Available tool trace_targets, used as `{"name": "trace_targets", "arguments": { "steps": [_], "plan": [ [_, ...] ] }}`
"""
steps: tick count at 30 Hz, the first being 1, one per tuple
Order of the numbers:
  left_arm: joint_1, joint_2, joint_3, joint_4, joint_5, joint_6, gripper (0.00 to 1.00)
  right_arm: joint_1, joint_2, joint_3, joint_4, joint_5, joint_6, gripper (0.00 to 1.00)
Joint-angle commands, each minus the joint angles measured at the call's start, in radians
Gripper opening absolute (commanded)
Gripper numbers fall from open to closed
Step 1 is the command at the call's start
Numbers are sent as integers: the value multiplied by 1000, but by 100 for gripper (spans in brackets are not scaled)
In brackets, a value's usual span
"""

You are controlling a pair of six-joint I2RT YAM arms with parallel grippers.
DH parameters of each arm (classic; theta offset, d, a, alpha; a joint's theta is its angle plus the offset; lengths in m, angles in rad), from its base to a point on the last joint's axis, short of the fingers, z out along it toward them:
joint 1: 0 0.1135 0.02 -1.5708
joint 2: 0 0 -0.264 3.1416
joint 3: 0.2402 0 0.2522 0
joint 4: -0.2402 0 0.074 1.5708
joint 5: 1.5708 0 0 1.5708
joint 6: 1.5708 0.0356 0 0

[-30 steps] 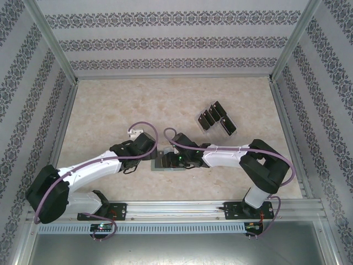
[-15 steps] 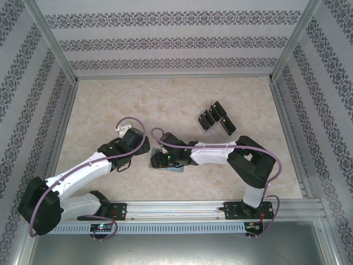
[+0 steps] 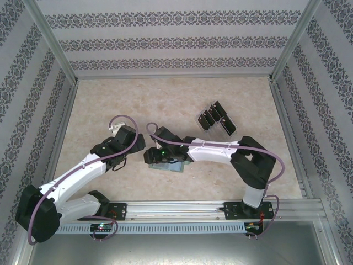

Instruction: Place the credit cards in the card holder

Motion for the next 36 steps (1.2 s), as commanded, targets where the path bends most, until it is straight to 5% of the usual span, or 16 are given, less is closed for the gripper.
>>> {"name": "trace_targets", "arguments": {
  "steps": [1,11,24,29,36],
  "plan": [
    [13,-9,-9,-22,28,48,100,-16,-116,-49,-52,59,-29,48],
    [-9,152,22,63,215,137,100,-83,-118,-232,29,50,-4,46],
    [-90,261,66,76,219,132,100,-199,-215,-347,-8,53,-68,43],
    [-110,283,80,75,214,130,100,-275,-375,-263,-175,42,-162,43],
    [-116,294,81,75,214,134,100,-454,-451,-101,-512,252,-356,41]
  ]
}}
